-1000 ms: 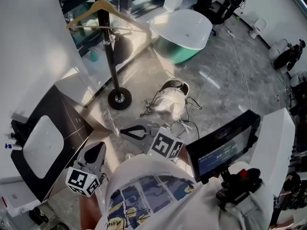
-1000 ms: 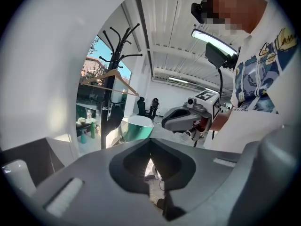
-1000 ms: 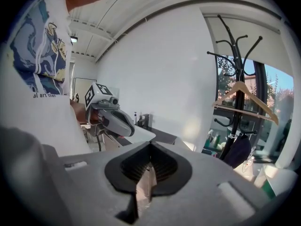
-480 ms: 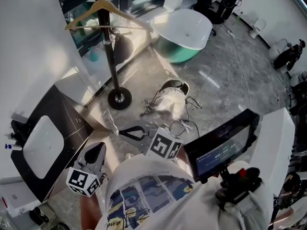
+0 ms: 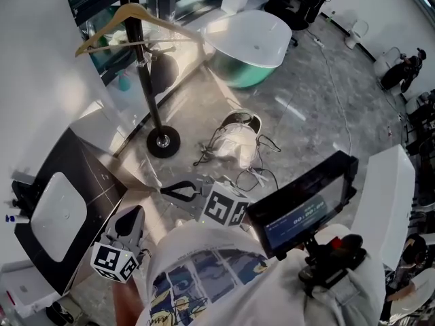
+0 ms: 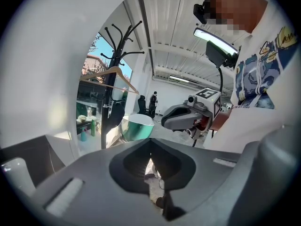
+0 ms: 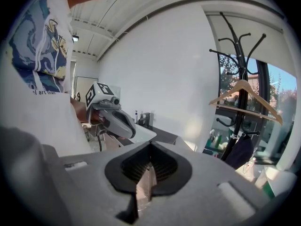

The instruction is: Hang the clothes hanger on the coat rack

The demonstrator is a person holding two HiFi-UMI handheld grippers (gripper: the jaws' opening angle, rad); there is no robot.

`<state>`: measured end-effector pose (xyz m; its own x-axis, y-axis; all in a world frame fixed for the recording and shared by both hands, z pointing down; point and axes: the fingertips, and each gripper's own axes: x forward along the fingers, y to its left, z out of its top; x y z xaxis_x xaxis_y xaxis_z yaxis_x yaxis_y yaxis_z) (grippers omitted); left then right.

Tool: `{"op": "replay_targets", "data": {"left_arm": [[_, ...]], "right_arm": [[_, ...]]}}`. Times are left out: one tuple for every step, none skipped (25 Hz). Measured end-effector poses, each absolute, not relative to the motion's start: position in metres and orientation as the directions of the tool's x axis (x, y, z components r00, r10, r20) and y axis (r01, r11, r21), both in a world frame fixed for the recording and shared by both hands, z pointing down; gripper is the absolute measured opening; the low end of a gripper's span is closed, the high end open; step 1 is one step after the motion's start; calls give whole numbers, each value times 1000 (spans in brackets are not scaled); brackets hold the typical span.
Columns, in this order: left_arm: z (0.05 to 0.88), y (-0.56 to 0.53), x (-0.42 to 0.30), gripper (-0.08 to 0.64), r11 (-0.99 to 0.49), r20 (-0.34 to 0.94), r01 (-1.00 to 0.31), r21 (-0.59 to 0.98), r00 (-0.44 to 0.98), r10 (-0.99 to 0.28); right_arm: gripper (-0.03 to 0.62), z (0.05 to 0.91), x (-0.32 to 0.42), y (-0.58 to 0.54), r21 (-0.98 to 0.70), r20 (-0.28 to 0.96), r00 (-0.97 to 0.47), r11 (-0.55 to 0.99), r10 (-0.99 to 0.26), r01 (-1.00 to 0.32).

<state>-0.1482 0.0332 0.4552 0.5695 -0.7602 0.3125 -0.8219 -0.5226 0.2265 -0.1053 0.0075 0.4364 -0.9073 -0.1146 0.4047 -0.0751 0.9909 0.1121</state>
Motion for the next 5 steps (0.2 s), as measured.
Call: {"op": "replay_targets", "data": {"left_arm": [[454,31,-147,2,-521,315,-823,226,568,-761],[453,29,-147,2,-520,316,-824,226,567,-761],[453,28,-146,2,-520,315,-824,226,567,-761],[453,26,-145,2,-521,314,-823,226,568,-761],[454,24,-145,2,-522,313,-822,226,569,-760]], "right_arm": [[0,437,-105,6,113,406,-907,991,-115,-75],[0,437,-105,4,114,407,-906,991,-114,-73],[1,438,-104,3,113,407,-906,991,-113,-72],[0,438,-103,1,113,408,-906,991,-112,-71],[0,438,-103,-1,112,408,-906,991,-111,-71]]}}
